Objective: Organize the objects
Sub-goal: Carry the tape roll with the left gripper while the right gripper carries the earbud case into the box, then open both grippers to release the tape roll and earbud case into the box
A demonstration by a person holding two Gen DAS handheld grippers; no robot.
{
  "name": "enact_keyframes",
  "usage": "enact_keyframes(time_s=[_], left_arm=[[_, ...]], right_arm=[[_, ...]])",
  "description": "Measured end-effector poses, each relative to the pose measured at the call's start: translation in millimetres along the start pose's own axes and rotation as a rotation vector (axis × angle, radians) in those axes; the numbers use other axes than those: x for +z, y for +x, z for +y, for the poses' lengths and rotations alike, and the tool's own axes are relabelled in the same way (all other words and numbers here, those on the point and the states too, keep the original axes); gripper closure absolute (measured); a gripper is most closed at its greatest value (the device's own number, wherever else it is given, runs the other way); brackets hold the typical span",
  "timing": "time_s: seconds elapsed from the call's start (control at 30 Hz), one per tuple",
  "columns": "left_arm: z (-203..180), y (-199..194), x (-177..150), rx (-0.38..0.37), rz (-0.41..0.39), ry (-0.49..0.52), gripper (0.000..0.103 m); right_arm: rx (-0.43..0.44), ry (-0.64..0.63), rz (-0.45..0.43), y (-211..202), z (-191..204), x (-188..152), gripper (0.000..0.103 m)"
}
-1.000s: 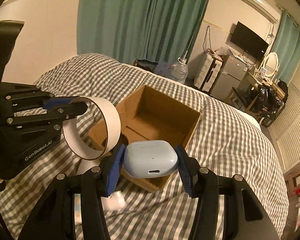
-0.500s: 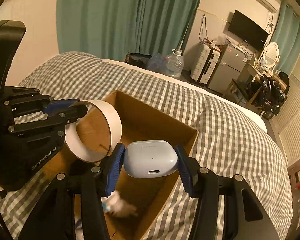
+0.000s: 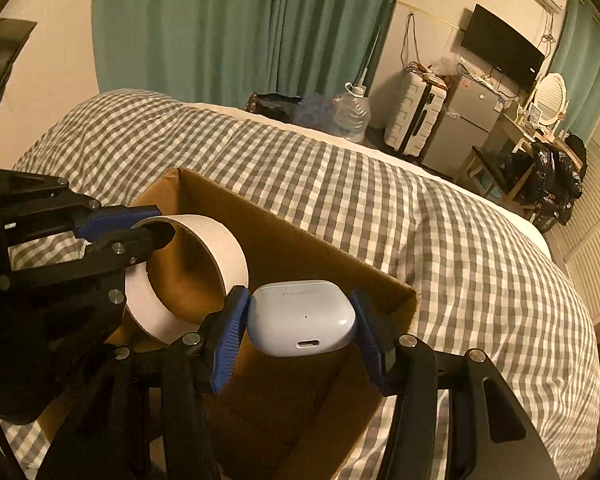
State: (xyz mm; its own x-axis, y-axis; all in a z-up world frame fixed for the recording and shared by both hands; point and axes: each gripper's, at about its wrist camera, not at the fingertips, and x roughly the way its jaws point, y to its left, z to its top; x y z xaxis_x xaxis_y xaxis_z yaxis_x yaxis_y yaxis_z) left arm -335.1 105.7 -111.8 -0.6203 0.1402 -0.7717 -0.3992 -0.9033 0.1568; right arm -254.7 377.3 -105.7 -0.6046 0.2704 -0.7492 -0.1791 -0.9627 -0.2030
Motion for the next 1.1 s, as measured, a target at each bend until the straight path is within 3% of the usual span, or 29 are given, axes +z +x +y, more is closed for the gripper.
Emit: enact_keyframes(time_s=[0.1,0.17,0.27,0.33,0.47,0.8,1.1], left_arm=[[-0.9,0.0,1.2,-0.03,-0.016,-0.011,0.089],[-2.3,-2.7,1.4,-0.039,-0.011,-0.008,0.08],[-2.4,-12.0,-0.8,-0.012,-0.01,-0.006,0.051],[1.1,-26.3,-2.2,0.0,-0.031,-0.027,0.021],[8.5,-65.8,-0.6,-0.01,-0.086,-0.054,0.014],[11.5,-175.5,-11.0,0.046,-0.189,-0.084,0.006],[23.1,-221.9,-48.4,0.034,-0.164,-0.138,0.003]], right_arm=[[-0.003,0.014,-0.022,-3.6,-2.5,-1.2,0.052],[-0.011,0.021,-0.039,-9.7,-3.1,-0.4,0.048],[-0.046,0.035,-0.082,-27.9,-6.7,2.6,0.036],[-0.046,0.05,-0.103,-42.6,-10.3,5.0,0.032],[-0.074,0.072,-0.142,-77.4,-17.3,10.8,0.028],[-0.146,0.104,-0.211,-187.8,-24.1,1.3,0.018],[-0.156,0.094,-0.225,-242.8,-5.3,-21.9,0.008]])
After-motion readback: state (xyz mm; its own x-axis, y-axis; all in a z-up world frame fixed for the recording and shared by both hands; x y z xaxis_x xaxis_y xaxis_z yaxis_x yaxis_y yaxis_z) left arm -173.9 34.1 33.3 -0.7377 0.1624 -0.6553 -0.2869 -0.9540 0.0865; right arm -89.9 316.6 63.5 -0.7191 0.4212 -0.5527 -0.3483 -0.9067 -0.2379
